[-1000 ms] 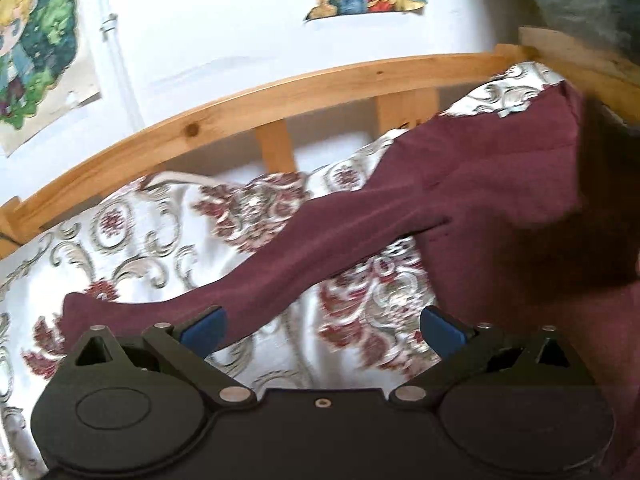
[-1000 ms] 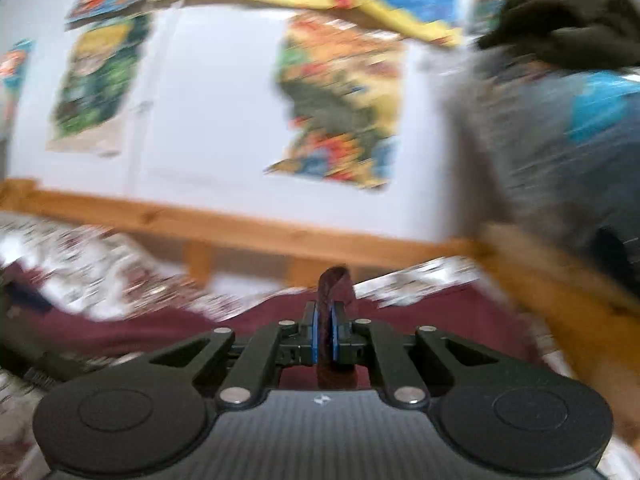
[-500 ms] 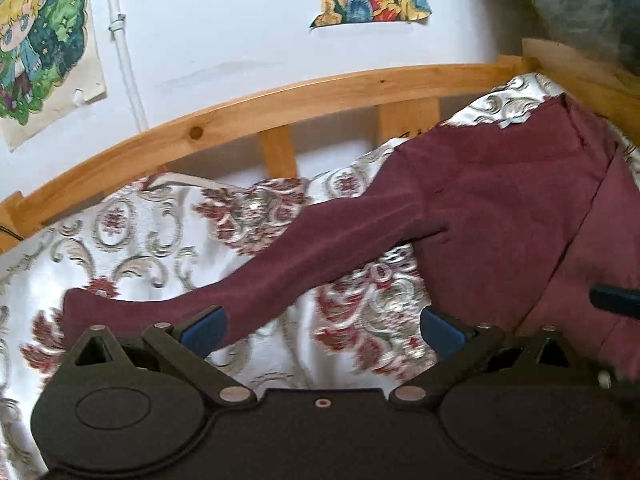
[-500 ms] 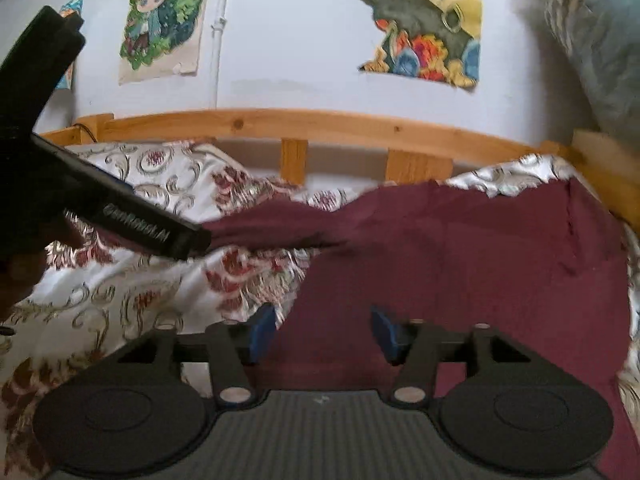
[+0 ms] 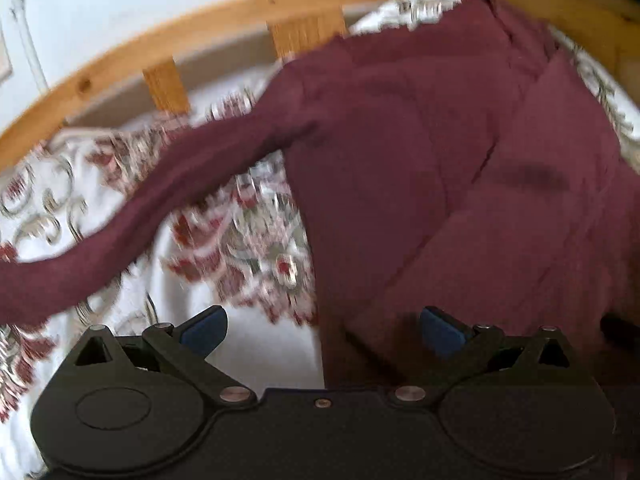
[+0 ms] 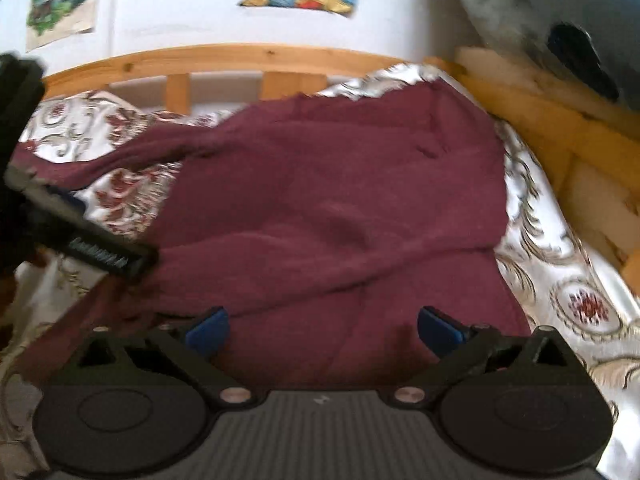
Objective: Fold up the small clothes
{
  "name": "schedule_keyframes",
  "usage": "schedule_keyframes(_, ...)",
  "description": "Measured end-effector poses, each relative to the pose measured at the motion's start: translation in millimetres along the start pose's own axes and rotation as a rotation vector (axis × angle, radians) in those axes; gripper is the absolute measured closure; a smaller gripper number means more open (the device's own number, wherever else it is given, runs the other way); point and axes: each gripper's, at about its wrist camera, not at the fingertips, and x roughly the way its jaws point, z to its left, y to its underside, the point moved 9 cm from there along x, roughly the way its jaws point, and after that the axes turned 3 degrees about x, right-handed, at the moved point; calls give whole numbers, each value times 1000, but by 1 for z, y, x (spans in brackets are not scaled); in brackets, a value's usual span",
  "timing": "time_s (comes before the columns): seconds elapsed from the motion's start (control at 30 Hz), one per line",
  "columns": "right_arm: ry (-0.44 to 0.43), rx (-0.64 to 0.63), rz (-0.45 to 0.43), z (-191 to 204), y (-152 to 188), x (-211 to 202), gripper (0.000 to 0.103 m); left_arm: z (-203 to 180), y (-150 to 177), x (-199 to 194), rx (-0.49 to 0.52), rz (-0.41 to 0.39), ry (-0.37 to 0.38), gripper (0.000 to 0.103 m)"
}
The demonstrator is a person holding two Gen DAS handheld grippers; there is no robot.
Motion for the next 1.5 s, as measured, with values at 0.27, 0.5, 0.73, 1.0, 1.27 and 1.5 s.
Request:
schedule_keyframes(0.27,46,81,6,-21,14,22,0,28,22,-1,-74,47,-45,1)
schedule_keyframes(0.5,23,128,26,-19,21,8,0,75,29,-24,-68,-25,-233,1)
schedule_keyframes(0.73,32,128,47,-17,26,9,0,165,52,-25,-351,10,-359,1)
schedule_keyframes(1.0,29,107,73,-6,34,10,0,248,60,-5,-659,-53,-325,9)
schedule_keyframes(1.27,35,80,79,4,39,19,0,305,62,-1,-1051,-166,-398,31)
schedule_keyframes(1.5,42,83,74,5,39,19,0,297,46,-2,-993,-177,-430,93)
